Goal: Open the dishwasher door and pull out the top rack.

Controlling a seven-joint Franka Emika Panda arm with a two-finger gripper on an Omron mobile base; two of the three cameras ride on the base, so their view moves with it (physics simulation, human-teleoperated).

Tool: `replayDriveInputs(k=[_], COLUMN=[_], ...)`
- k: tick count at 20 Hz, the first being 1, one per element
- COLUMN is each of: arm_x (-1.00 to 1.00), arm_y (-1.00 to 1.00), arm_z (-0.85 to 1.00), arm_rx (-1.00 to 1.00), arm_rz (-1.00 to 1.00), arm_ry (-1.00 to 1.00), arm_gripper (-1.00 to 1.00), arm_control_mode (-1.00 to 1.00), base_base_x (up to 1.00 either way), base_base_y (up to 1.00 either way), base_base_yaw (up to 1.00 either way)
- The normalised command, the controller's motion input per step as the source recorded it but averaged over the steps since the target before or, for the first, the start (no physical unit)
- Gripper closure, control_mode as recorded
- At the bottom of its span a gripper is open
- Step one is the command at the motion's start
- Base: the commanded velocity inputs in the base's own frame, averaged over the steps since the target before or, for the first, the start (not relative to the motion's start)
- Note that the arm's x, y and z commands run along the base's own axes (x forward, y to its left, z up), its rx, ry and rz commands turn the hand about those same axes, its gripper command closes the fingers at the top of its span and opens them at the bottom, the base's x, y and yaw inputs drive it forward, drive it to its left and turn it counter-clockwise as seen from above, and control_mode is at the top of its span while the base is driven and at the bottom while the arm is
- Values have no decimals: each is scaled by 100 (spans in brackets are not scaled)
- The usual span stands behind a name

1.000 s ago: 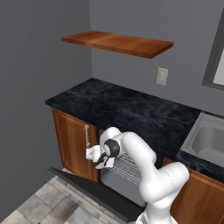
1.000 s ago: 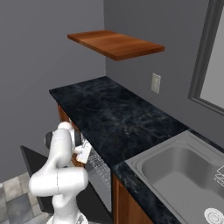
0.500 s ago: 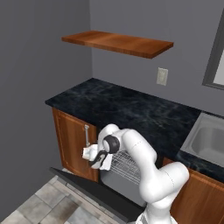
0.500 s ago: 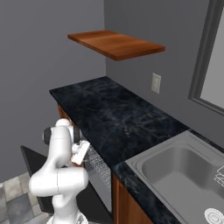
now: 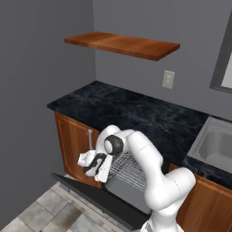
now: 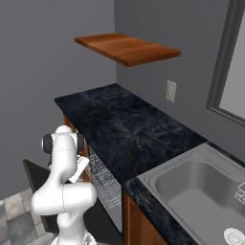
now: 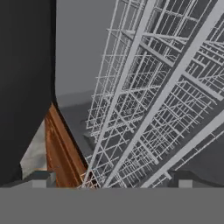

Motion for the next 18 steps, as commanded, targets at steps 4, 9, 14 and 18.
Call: replayDriveInputs(k=[4, 9, 14, 18], arm_x=[-81, -85, -89, -92], arm_y=[36, 44, 47, 44], arm_z=[-14, -14, -13, -8], arm_rx=[16, 15, 15, 15], arm_rz=[-5, -7, -8, -8], arm_ry=[28, 28, 27, 26], arm_gripper=[-100, -100, -100, -100], arm_control_mode=[-100, -100, -100, -100], base_base_x=[0, 0, 0, 0], base_base_y=[0, 0, 0, 0], base_base_yaw=[0, 0, 0, 0])
